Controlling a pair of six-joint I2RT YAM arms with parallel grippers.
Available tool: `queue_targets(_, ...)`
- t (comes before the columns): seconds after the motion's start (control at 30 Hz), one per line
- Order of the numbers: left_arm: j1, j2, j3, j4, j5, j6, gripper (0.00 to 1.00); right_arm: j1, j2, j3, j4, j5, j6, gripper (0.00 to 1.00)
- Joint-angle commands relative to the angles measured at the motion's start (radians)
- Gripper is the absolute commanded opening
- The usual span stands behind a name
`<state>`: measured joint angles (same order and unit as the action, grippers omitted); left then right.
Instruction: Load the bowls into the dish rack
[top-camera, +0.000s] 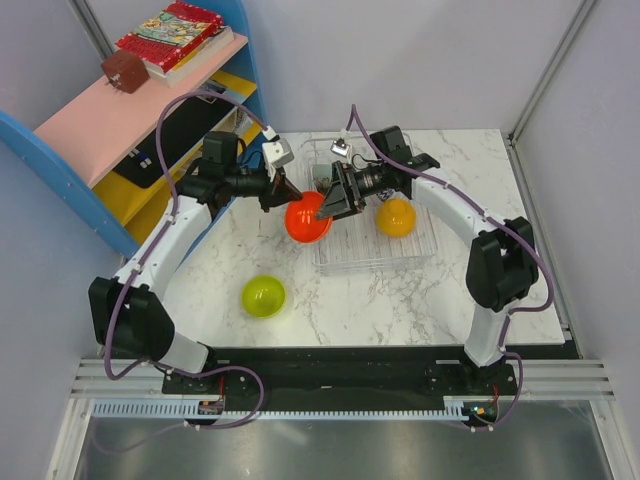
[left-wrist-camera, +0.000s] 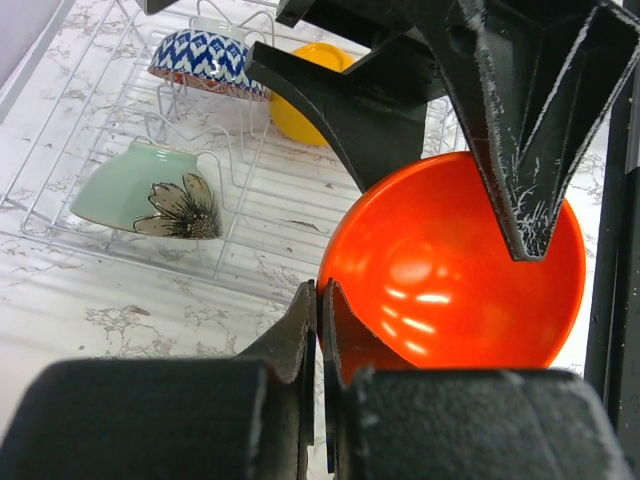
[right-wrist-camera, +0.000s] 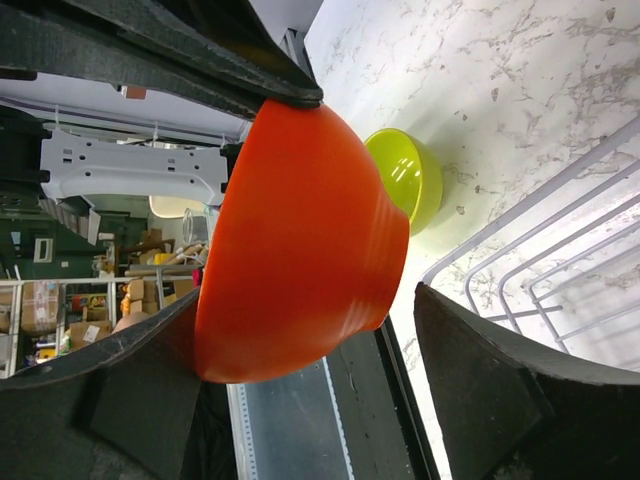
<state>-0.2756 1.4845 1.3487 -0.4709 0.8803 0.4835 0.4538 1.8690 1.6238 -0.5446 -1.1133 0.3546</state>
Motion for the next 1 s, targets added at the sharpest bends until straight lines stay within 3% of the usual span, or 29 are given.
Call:
queue_targets(0.0, -0.008, -0.056, -0.005, 0.049, 0.011, -0.031, 0.02, -0.004, 0.015, 0.03, 0.037, -0.066, -0.005, 0.86)
queue_targets(0.13, -0.017, -0.066, -0.016, 0.055, 0.003, -0.031, 0.02, -0.006, 0.027, 0.038, 0.04, -0.095, -0.006, 0.81)
queue_targets(0.33, -0.023, -0.075, -0.031, 0.06, -0.006, -0.029, 0.02, -0.006, 0.019, 0.045, 0.04, -0.138, -0.006, 0.63)
queue_targets(0.53, -0.028, -0.064, -0.029, 0.061, -0.021, -0.034, 0.02, -0.006, 0.006, 0.041, 0.046, -0.151, -0.009, 0.34)
queue_targets(0.63, -0.028, -0.063, -0.029, 0.061, -0.03, -0.036, 0.03, -0.006, -0.001, 0.028, 0.049, -0.134, -0.011, 0.14)
queue_targets(0.73, -0.028, -0.063, -0.033, 0.063, -0.052, -0.031, 0.26, -0.007, -0.008, 0.019, 0.049, -0.074, -0.016, 0.08)
queue_targets(0.77, -0.028, -0.069, -0.039, 0.061, -0.058, -0.029, 0.5, -0.007, -0.011, 0.018, 0.046, -0.051, -0.014, 0.06)
queue_targets(0.8, -0.025, -0.072, -0.04, 0.061, -0.061, -0.028, 0.61, -0.009, -0.016, 0.013, 0.046, -0.043, -0.02, 0.05)
queue_targets(0.87, -0.022, -0.076, -0.051, 0.061, -0.069, -0.026, 0.77, -0.012, -0.021, 0.01, 0.04, -0.013, -0.032, 0.03)
queue_targets(0.97, -0.002, -0.085, -0.072, 0.061, -0.07, -0.028, 0.88, -0.026, -0.036, 0.002, 0.032, 0.03, -0.045, 0.02)
